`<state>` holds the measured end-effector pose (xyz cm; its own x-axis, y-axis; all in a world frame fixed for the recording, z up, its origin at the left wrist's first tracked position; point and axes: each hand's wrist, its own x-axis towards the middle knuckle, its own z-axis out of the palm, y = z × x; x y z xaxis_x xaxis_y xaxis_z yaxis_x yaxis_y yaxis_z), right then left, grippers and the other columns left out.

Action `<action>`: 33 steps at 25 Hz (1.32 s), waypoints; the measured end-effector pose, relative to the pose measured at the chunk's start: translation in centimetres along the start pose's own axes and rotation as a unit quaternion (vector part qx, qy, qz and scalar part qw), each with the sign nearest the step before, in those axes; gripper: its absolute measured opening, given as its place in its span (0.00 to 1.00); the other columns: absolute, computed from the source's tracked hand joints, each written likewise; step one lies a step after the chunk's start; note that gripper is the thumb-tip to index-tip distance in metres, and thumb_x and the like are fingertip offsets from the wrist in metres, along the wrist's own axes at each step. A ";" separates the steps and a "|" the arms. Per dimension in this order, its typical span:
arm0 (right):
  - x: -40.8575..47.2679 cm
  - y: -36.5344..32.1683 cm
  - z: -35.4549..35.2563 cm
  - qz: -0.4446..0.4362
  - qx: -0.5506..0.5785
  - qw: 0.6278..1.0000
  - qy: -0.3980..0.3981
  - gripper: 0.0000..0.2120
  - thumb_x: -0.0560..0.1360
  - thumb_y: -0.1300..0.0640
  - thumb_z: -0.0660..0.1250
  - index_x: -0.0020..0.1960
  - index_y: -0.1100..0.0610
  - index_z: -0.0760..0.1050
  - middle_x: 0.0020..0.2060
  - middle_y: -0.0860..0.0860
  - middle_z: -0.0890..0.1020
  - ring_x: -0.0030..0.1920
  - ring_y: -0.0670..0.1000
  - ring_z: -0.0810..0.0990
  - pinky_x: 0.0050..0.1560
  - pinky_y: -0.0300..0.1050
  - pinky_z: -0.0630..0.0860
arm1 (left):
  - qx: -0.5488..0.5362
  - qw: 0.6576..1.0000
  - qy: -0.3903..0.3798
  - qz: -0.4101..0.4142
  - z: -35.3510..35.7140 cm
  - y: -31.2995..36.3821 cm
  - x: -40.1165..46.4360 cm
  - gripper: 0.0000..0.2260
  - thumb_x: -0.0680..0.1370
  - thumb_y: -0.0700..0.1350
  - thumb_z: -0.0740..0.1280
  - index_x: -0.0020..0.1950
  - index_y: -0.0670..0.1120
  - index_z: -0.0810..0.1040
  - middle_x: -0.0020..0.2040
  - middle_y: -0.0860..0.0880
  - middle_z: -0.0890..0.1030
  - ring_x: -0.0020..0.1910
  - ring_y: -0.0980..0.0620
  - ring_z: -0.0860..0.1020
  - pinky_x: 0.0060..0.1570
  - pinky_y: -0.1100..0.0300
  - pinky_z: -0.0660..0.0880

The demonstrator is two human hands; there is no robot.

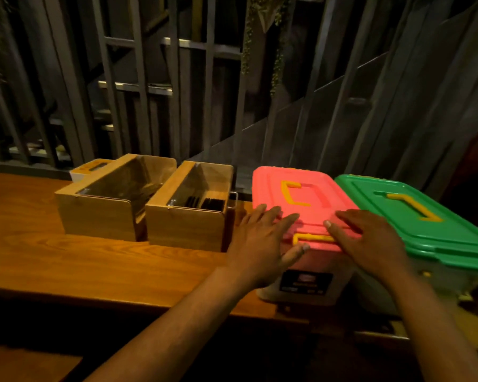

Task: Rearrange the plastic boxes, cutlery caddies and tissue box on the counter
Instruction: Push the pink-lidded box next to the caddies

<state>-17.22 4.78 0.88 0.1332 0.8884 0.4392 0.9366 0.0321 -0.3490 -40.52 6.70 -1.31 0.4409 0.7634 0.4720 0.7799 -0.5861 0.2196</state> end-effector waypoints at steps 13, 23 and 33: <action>2.8 1.0 3.7 -0.169 -0.005 0.985 -0.033 0.42 0.58 0.26 0.61 0.70 0.40 0.70 0.70 0.50 0.74 0.69 0.59 0.70 0.70 0.59 0.64 | 0.068 0.992 0.072 -0.080 1.2 -1.6 0.2 0.32 0.74 0.72 0.51 0.71 0.57 0.68 0.69 0.51 0.71 0.74 0.49 0.63 0.60 0.52 0.73; 8.0 0.4 6.2 -0.144 -0.033 0.985 -0.084 0.44 0.60 0.38 0.70 0.75 0.42 0.62 0.75 0.50 0.66 0.72 0.58 0.64 0.70 0.58 0.65 | 0.115 0.983 -0.087 -0.112 -0.1 -4.7 6.4 0.44 0.67 0.77 0.52 0.78 0.57 0.56 0.76 0.47 0.64 0.75 0.44 0.61 0.64 0.43 0.69; 13.8 0.6 8.9 -0.119 -0.045 0.988 -0.089 0.43 0.65 0.41 0.75 0.76 0.41 0.60 0.76 0.50 0.64 0.74 0.57 0.61 0.72 0.58 0.62 | 0.081 0.986 -0.095 -0.110 2.6 -8.9 12.4 0.44 0.68 0.76 0.58 0.79 0.56 0.55 0.76 0.47 0.63 0.75 0.42 0.59 0.66 0.42 0.67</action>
<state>-17.67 21.16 -0.69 -0.1454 0.9275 0.3443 0.9608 0.2153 -0.1744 -40.86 22.14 0.37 0.3166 0.9134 0.2560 0.9201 -0.3614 0.1513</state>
